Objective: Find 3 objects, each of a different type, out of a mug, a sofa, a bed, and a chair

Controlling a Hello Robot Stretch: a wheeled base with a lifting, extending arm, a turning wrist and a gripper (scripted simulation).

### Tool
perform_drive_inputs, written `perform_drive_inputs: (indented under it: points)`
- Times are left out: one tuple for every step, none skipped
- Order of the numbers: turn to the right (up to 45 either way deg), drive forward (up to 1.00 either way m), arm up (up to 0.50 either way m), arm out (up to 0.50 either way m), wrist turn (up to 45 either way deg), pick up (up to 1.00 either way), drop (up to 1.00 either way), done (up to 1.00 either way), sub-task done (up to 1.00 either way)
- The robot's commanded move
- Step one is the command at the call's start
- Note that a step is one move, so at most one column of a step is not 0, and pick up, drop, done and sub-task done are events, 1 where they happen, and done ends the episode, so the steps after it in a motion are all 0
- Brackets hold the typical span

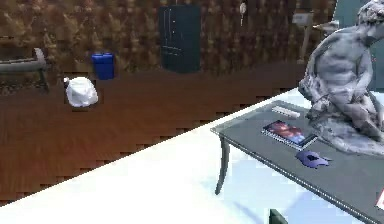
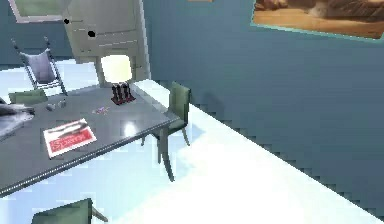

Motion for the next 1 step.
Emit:
perform_drive_inputs:
  points:
    - [-27.0, 0.00, 0.00, 0.00, 0.0, 0.00, 0.00, 0.00, 0.00]
